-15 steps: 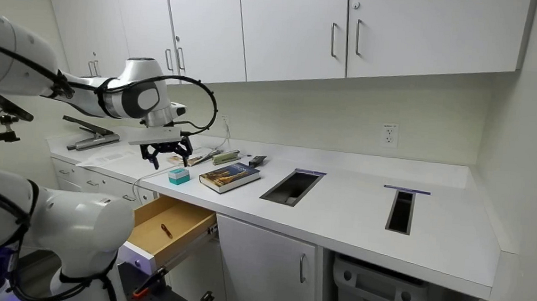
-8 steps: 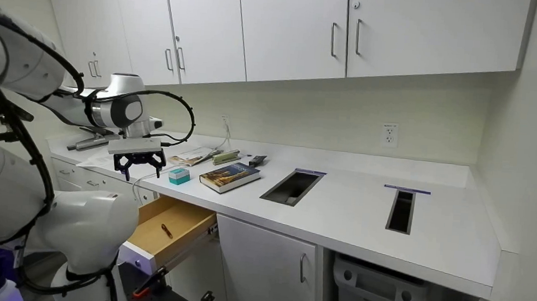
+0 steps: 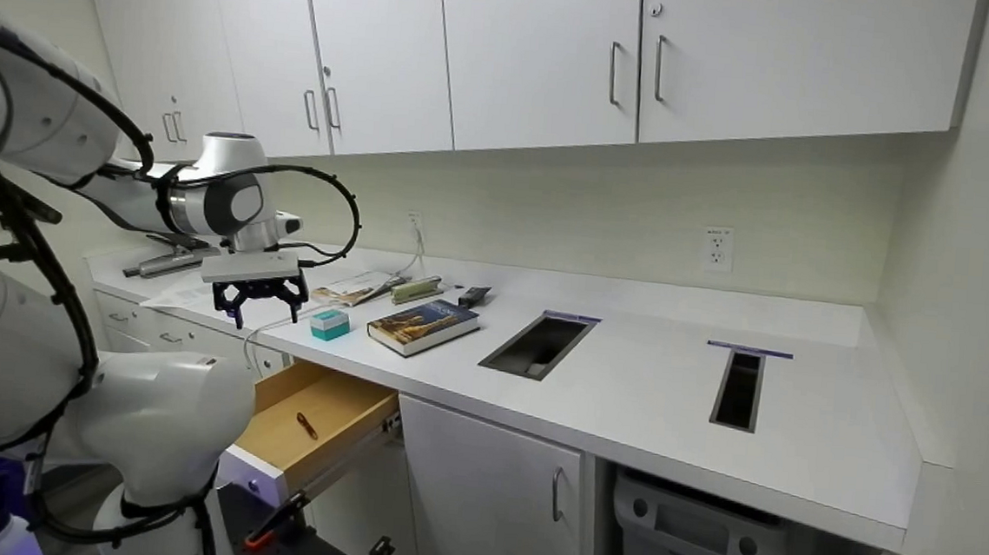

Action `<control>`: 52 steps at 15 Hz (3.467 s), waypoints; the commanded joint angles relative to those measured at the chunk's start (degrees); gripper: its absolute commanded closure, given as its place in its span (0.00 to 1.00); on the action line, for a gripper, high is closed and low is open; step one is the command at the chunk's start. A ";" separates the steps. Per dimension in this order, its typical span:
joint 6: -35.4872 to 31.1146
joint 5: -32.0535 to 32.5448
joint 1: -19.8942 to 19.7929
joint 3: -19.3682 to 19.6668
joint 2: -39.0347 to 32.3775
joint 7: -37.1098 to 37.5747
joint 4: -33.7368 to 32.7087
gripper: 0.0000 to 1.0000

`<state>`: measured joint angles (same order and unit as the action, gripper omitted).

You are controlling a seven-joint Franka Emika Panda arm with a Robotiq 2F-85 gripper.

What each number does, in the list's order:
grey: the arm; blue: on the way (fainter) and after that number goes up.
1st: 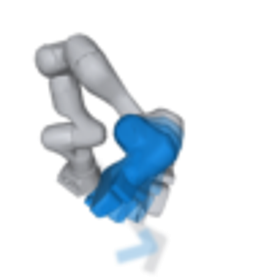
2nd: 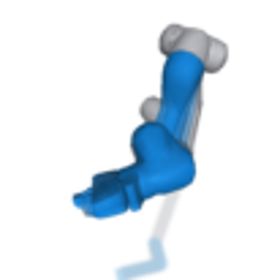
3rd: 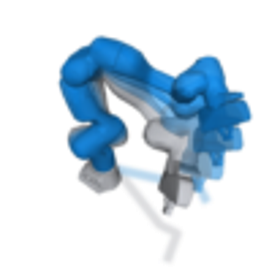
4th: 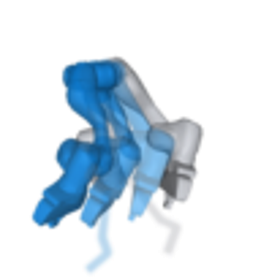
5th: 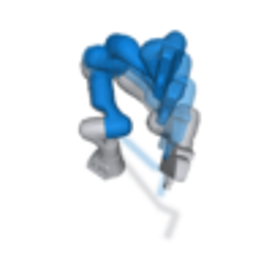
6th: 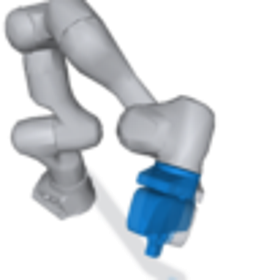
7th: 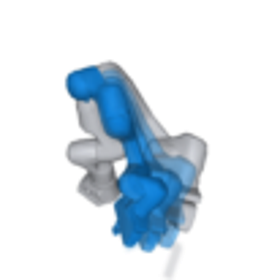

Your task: Remove the pen from the drawer and close it

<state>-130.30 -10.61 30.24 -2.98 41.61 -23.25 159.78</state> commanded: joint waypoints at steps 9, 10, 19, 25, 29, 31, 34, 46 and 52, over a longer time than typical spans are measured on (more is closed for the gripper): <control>-28.17 -5.02 3.86 -2.57 -35.63 -8.48 -2.54 0.00; -30.35 -6.85 3.99 -2.97 -39.16 -10.61 -3.46 0.00; -35.65 4.59 -8.10 -14.76 -60.27 -12.11 -14.86 0.00; -34.75 16.08 -11.31 -15.19 -62.65 -6.34 -16.27 0.00; -34.69 19.01 -10.88 -15.20 -64.08 -5.81 -18.36 0.00; -34.00 21.58 -11.07 -15.39 -65.10 -4.91 -20.12 0.00; -33.19 23.81 -11.28 -15.74 -67.02 -4.32 -22.85 0.00; -32.40 28.41 -9.80 -13.16 -77.06 -2.90 -33.02 0.00; -32.40 28.96 -9.61 -13.02 -79.19 -2.85 -34.76 0.34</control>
<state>-164.79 16.40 20.06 -16.44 -36.82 -28.65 126.82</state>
